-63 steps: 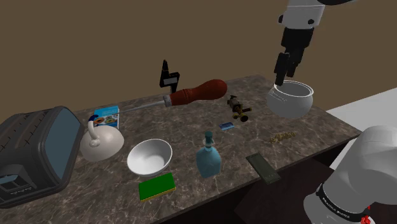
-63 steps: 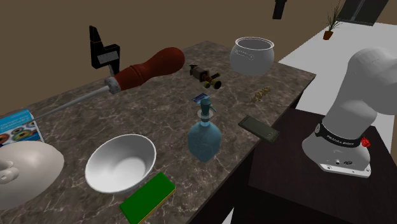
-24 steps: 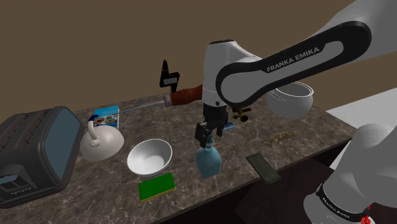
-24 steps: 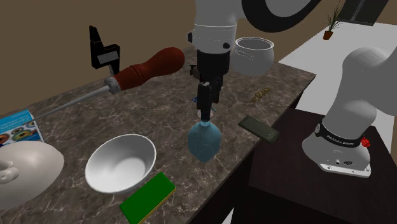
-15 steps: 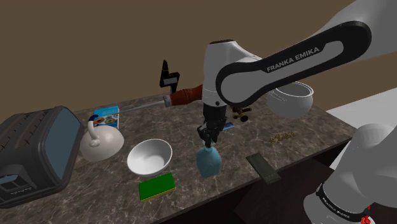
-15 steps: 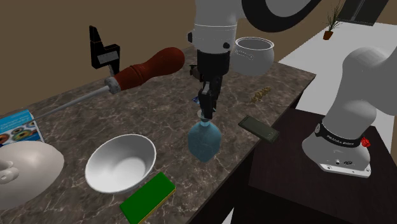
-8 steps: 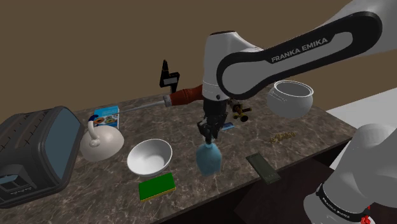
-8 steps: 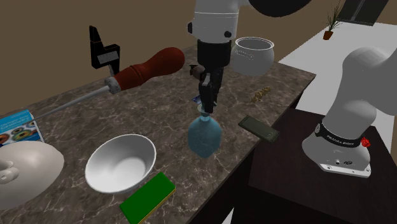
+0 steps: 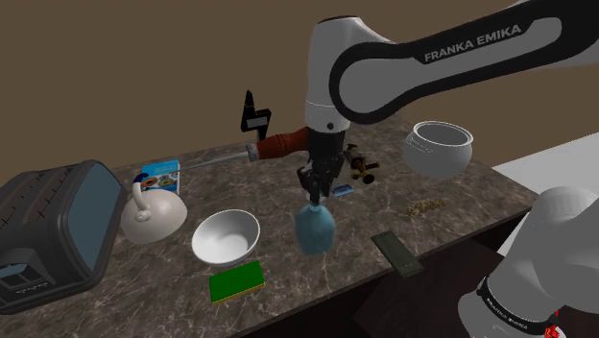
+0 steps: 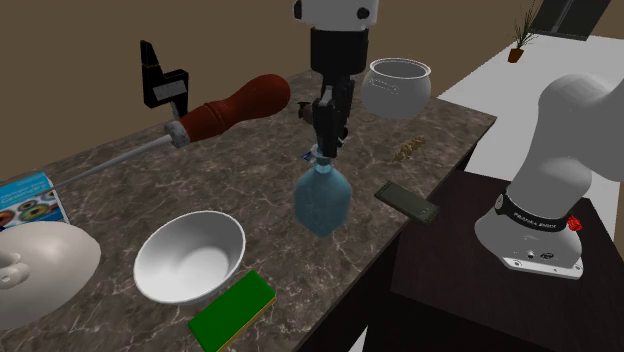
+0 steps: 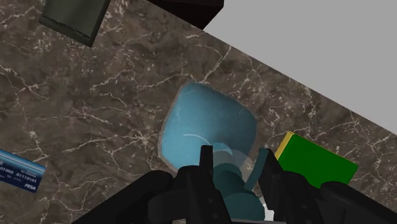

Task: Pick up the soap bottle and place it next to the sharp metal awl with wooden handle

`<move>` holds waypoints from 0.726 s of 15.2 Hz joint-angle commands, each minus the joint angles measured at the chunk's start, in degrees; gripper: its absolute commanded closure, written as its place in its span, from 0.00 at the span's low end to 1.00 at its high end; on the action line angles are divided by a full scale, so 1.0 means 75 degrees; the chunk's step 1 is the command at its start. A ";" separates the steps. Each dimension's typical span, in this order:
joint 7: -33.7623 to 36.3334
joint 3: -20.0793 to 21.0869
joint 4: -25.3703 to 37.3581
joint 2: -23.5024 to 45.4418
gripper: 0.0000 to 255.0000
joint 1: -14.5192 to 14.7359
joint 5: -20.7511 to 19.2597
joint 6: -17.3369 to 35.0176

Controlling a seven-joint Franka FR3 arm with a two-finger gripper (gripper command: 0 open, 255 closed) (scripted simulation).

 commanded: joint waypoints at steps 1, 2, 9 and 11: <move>0.0026 -0.0013 0.0181 -0.0018 1.00 -0.0007 -0.0018 -0.0197; 0.0037 -0.0021 0.0265 -0.0038 1.00 -0.0010 -0.0024 -0.0301; 0.0120 -0.0075 0.0899 -0.0130 1.00 -0.0031 -0.0071 -0.1022; 0.0145 -0.0089 0.1094 -0.0140 1.00 -0.0037 -0.0084 -0.1226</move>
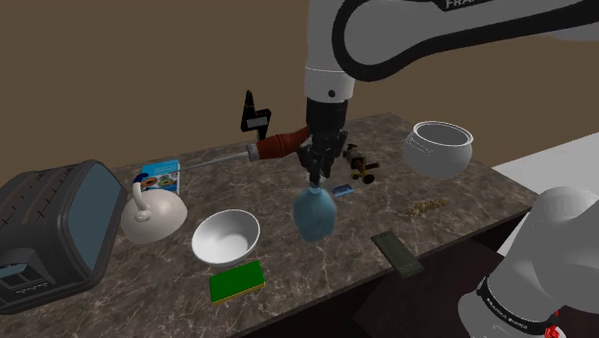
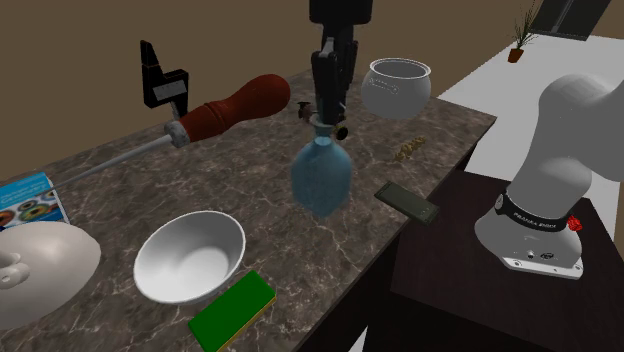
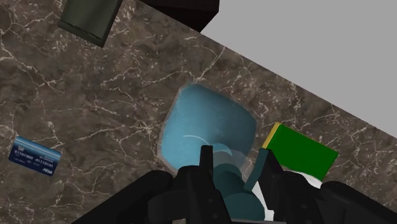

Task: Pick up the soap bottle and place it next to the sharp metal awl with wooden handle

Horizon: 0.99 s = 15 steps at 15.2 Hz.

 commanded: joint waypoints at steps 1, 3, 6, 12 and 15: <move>0.0033 -0.0009 0.0203 -0.0009 1.00 -0.0003 -0.0012 -0.0209; 0.0059 -0.0022 0.0407 -0.0009 1.00 -0.0009 -0.0025 -0.0412; 0.0099 -0.0041 0.0725 0.0004 1.00 -0.0018 -0.0045 -0.0716; 0.0183 -0.0072 0.1406 0.0074 1.00 -0.0035 -0.0085 -0.1321; 0.0228 -0.0085 0.1769 0.0133 1.00 -0.0043 -0.0105 -0.1625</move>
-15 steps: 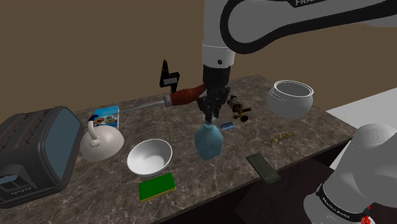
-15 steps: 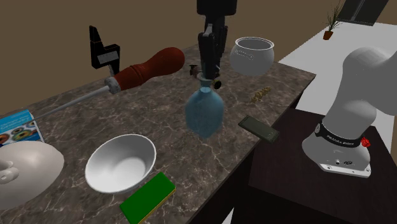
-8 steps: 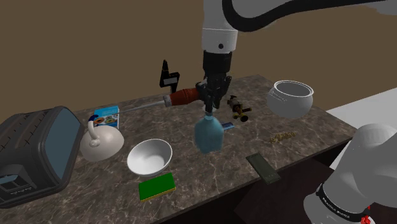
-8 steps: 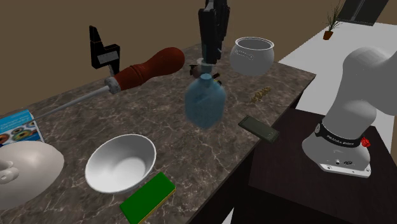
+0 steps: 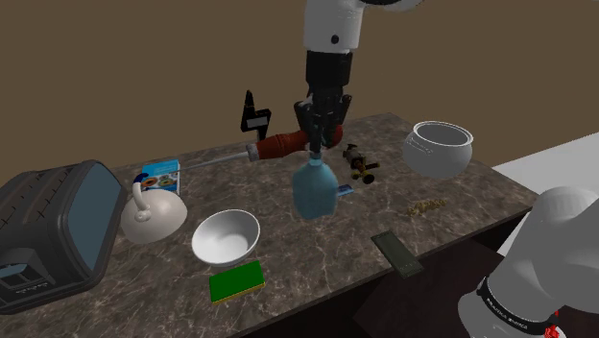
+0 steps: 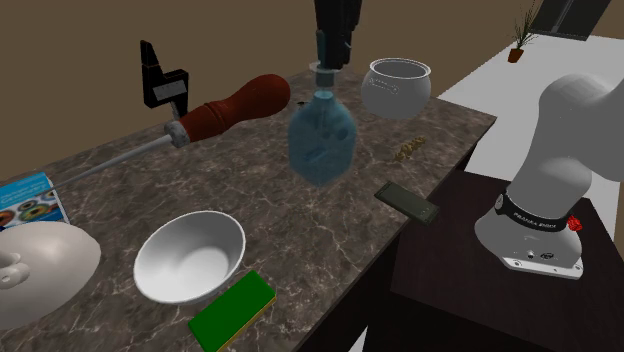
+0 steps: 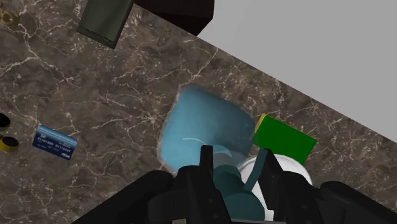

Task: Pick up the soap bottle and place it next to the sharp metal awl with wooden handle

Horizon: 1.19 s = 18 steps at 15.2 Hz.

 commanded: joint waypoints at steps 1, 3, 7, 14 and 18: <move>0.0034 -0.0007 0.0270 0.0052 1.00 -0.0006 -0.0016 -0.0216; 0.0066 -0.0014 0.0526 0.0103 1.00 -0.0011 -0.0029 -0.0419; 0.0133 -0.0024 0.1063 0.0227 1.00 -0.0020 -0.0055 -0.0830; 0.0266 -0.0028 0.2096 0.0517 1.00 -0.0032 -0.0103 -0.1567; 0.0340 -0.0023 0.2652 0.0698 1.00 -0.0036 -0.0128 -0.1939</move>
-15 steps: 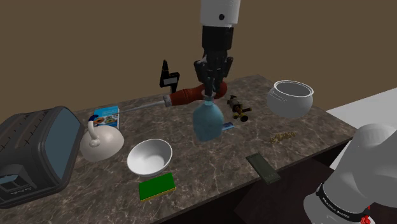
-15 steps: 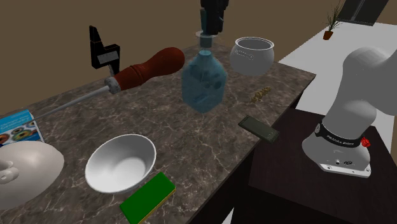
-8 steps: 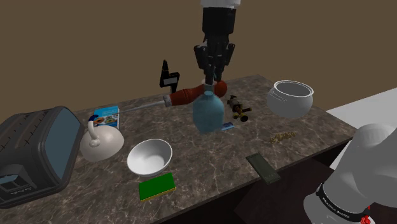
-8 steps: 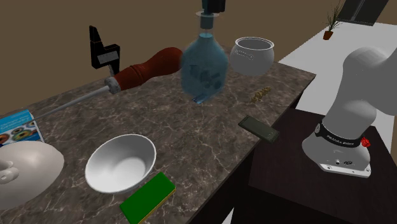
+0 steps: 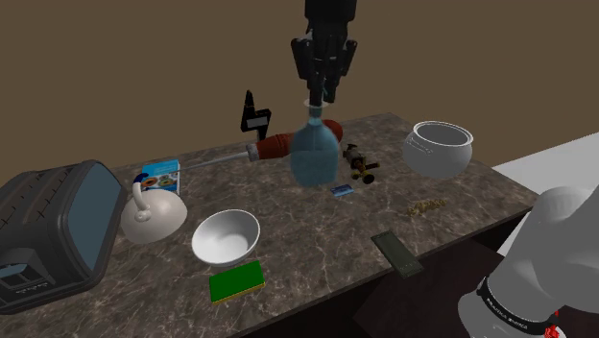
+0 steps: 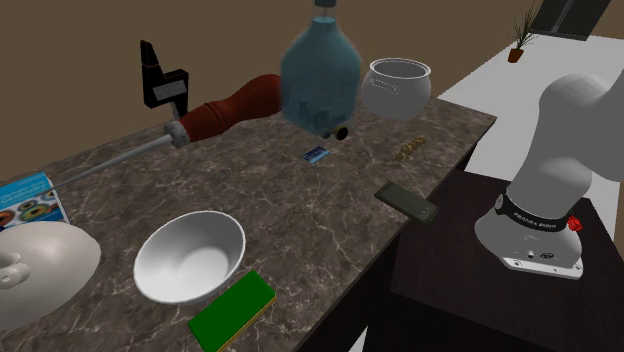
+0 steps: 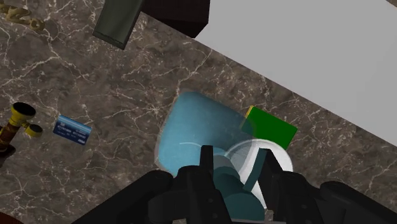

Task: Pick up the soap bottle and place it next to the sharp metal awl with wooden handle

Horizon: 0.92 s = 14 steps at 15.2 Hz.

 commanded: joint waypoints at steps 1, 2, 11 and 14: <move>-0.0111 -0.0063 0.0181 0.0187 1.00 -0.0049 -0.0052 -0.0015; -0.0229 -0.0120 0.0253 0.0346 1.00 -0.0096 -0.0098 0.0054; -0.1168 -0.0567 0.1418 0.2072 1.00 -0.0493 -0.0442 0.0465; -0.1435 -0.0684 0.2058 0.2775 1.00 -0.0619 -0.0531 0.0489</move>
